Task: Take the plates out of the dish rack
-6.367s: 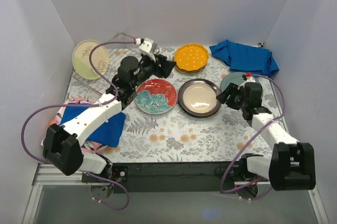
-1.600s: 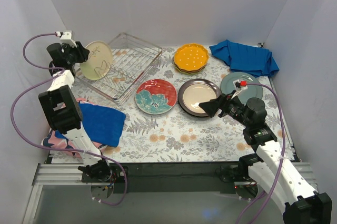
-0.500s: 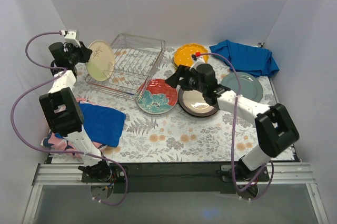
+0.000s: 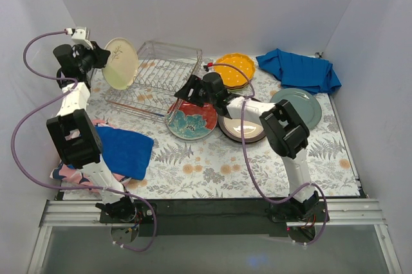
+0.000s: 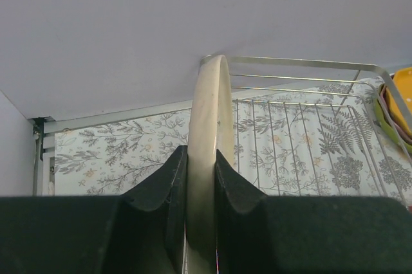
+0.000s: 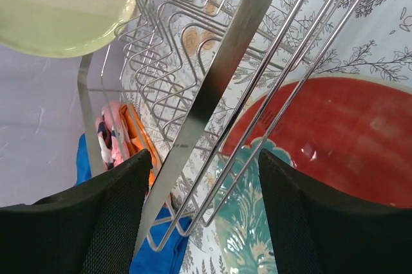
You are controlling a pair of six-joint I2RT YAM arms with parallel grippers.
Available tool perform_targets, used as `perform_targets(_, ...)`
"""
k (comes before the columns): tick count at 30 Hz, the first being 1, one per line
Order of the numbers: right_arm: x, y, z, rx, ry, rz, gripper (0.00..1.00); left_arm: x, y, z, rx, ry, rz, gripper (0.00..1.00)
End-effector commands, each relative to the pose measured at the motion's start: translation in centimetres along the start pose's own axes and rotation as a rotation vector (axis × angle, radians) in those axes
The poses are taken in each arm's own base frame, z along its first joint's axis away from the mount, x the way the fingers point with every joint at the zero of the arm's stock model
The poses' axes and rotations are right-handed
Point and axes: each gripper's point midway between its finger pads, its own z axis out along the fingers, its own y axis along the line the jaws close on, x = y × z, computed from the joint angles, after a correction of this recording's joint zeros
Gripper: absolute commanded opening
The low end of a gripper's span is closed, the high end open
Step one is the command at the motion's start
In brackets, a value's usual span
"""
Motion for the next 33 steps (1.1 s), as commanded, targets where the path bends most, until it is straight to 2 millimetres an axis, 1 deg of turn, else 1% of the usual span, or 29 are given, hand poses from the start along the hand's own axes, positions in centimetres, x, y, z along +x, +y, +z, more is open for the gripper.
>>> perform_targets(1,-0.7,3.0,1.5,-0.063,-0.015,0.055,0.72,-12.4,-5.0,-2.4,0.118,-0.245,0.095,0.0)
perform_targets(4,0.2,3.1,2.5,-0.077,0.008,0.091,0.69,-13.0,-5.5,-2.5,0.118,-0.258,0.091,0.0)
perform_targets(5,0.1,3.7,2.6,-0.091,0.006,0.097,0.68,-12.9,-5.6,-2.6,0.119,-0.256,0.087,0.0)
perform_targets(6,0.5,4.3,2.8,-0.105,0.016,0.114,0.67,-13.0,-5.6,-2.7,0.118,-0.258,0.088,0.0)
perform_targets(7,0.9,4.3,3.1,-0.112,0.023,0.13,0.64,-13.2,-5.8,-2.8,0.117,-0.262,0.092,0.0)
perform_targets(8,0.6,5.0,3.3,-0.131,0.019,0.139,0.63,-12.9,-5.9,-2.8,0.118,-0.258,0.089,0.0)
perform_targets(9,1.0,5.7,3.5,-0.147,0.025,0.158,0.61,-12.9,-5.8,-2.9,0.115,-0.259,0.089,0.0)
perform_targets(11,1.5,6.2,4.1,-0.168,0.034,0.173,0.57,-13.0,-5.9,-2.9,0.113,-0.261,0.087,0.0)
perform_targets(12,1.6,7.1,4.2,-0.189,0.038,0.186,0.55,-13.0,-5.9,-3.0,0.111,-0.262,0.086,0.0)
perform_targets(13,2.0,7.0,4.7,-0.194,0.043,0.213,0.51,-13.0,-5.8,-3.0,0.11,-0.262,0.082,0.0)
perform_targets(14,2.3,7.3,4.9,-0.201,0.046,0.229,0.49,-13.3,-5.9,-3.1,0.107,-0.267,0.082,0.0)
perform_targets(15,2.2,8.0,5.0,-0.221,0.046,0.233,0.46,-13.4,-5.8,-3.1,0.105,-0.27,0.085,0.0)
perform_targets(16,2.4,7.7,5.4,-0.217,0.05,0.246,0.46,-13.7,-5.9,-3.2,0.109,-0.274,0.09,0.0)
perform_targets(17,2.6,8.0,5.5,-0.222,0.051,0.247,0.45,-13.6,-5.9,-3.1,0.107,-0.271,0.088,0.0)
perform_targets(18,2.5,8.2,5.6,-0.226,0.049,0.248,0.45,-13.8,-5.8,-3.2,0.101,-0.273,0.095,0.0)
perform_targets(21,2.7,7.5,5.8,-0.208,0.04,0.254,0.45,-13.7,-5.7,-3.2,0.095,-0.264,0.093,0.0)
perform_targets(22,2.7,7.6,5.8,-0.209,0.039,0.254,0.45,-13.7,-5.8,-3.2,0.097,-0.265,0.094,0.0)
perform_targets(24,2.9,7.8,5.8,-0.215,0.045,0.249,0.45,-13.8,-6.1,-3.2,0.113,-0.269,0.083,0.0)
perform_targets(25,3.1,7.5,5.8,-0.209,0.049,0.25,0.45,-13.9,-6.3,-3.2,0.118,-0.27,0.082,0.0)
perform_targets(26,3.1,7.3,5.7,-0.201,0.046,0.252,0.47,-14.0,-6.5,-3.2,0.123,-0.272,0.084,0.0)
perform_targets(27,3.0,7.5,5.4,-0.202,0.042,0.252,0.51,-14.2,-6.9,-3.1,0.129,-0.274,0.086,0.0)
perform_targets(29,3.3,7.0,5.2,-0.19,0.044,0.251,0.55,-14.2,-7.3,-3.0,0.138,-0.276,0.084,0.0)
perform_targets(30,3.2,7.1,5.1,-0.195,0.043,0.244,0.6,-14.3,-7.6,-3.0,0.143,-0.277,0.081,0.0)
perform_targets(31,3.1,7.2,5.1,-0.198,0.042,0.239,0.62,-14.4,-7.9,-3.0,0.143,-0.279,0.075,0.0)
perform_targets(33,3.5,7.2,5.0,-0.204,0.061,0.228,0.64,-14.6,-8.5,-2.9,0.154,-0.282,0.075,0.0)
